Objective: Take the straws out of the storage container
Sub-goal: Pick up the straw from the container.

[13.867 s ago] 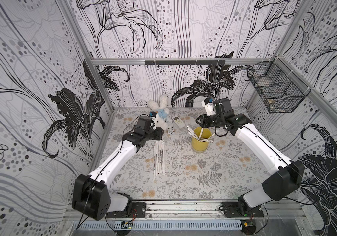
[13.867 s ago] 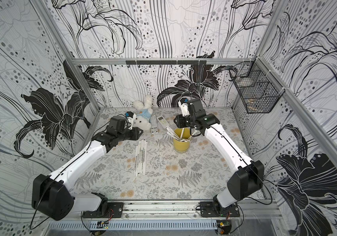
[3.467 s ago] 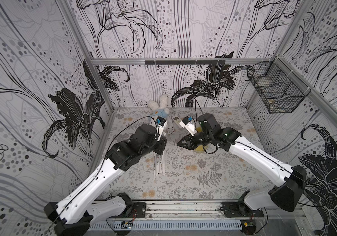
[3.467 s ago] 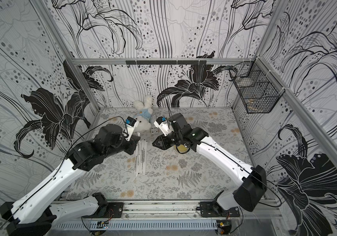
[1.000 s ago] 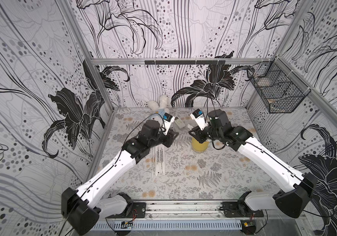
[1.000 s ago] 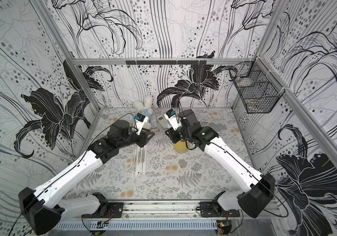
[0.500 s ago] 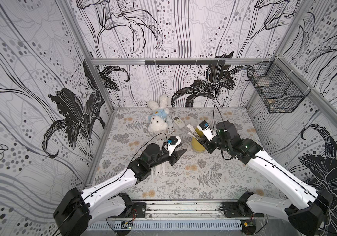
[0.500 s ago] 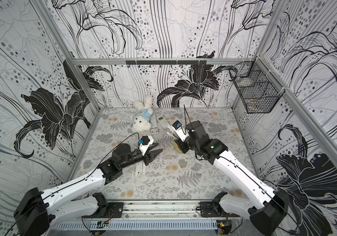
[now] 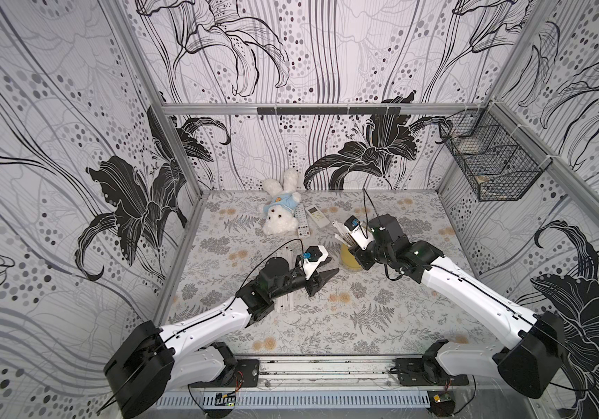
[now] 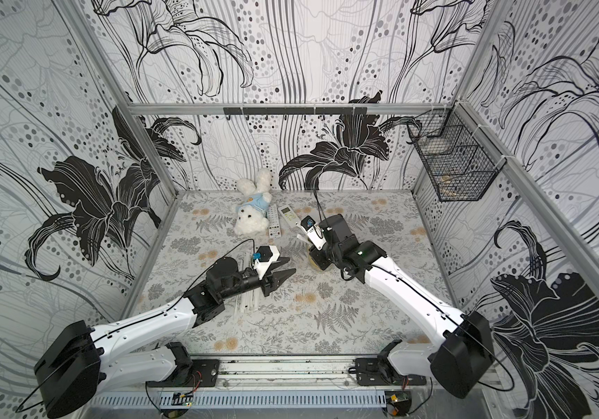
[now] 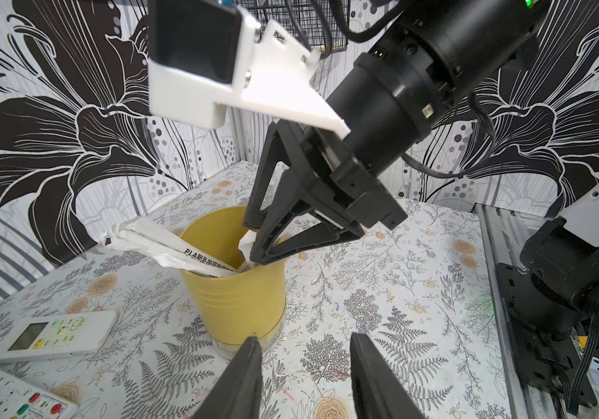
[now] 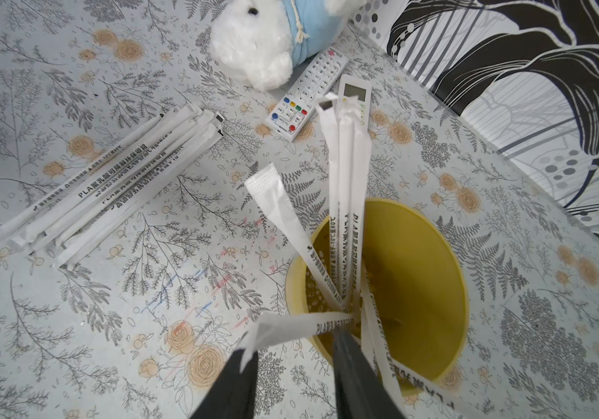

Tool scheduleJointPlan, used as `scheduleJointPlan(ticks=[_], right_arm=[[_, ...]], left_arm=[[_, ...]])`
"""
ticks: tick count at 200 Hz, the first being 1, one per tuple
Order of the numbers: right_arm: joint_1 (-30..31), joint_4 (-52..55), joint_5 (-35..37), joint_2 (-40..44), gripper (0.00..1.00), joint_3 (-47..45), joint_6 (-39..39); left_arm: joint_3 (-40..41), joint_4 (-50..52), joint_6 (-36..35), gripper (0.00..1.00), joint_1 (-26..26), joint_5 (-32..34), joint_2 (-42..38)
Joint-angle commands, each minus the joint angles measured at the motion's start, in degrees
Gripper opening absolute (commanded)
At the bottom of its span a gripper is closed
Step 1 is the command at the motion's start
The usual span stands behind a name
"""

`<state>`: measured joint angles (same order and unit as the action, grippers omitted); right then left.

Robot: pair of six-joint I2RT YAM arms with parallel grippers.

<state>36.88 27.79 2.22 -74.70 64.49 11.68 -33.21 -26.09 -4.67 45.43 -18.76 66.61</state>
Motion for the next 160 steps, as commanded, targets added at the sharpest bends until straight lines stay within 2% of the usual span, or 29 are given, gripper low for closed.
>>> scheduleJointPlan(ticks=[1,28,65,114,120,131,137,160], right_arm=[[0.0,-1.2,0.5,-1.4,0.38,1.7,1.0],[0.0,-1.6,1.4,-2.9,0.34,2.4,1.1],[0.0,-2.6,2.1,-2.9,0.21,2.7,1.4],[0.0,-2.8,2.3,-2.0,0.10,4.0,1.9],[0.0,-2.6,2.0,-2.1,0.14,4.2,2.2],[0.0,-1.5,1.4,-2.8,0.33,4.8,2.8],[0.0,-0.7,1.2,-3.4,0.40,5.3,2.9],[0.1,0.2,1.0,-5.0,0.46,5.9,3.5]], left_arm=[[0.3,-2.1,-1.1,0.44,0.6,-0.9,-0.3],[0.6,-2.2,-1.2,0.44,0.9,-0.5,-0.5],[1.3,-2.1,-2.3,0.44,1.2,-0.1,-0.8],[0.6,-2.0,-2.2,0.43,1.2,0.2,-0.3],[0.7,-2.0,-2.3,0.43,1.2,0.3,-0.2],[0.9,-2.0,-2.3,0.43,1.2,0.4,-0.2],[1.0,-2.1,-2.3,0.43,1.2,0.6,-0.3],[1.5,-2.4,-1.8,0.43,1.2,0.5,-0.8]])
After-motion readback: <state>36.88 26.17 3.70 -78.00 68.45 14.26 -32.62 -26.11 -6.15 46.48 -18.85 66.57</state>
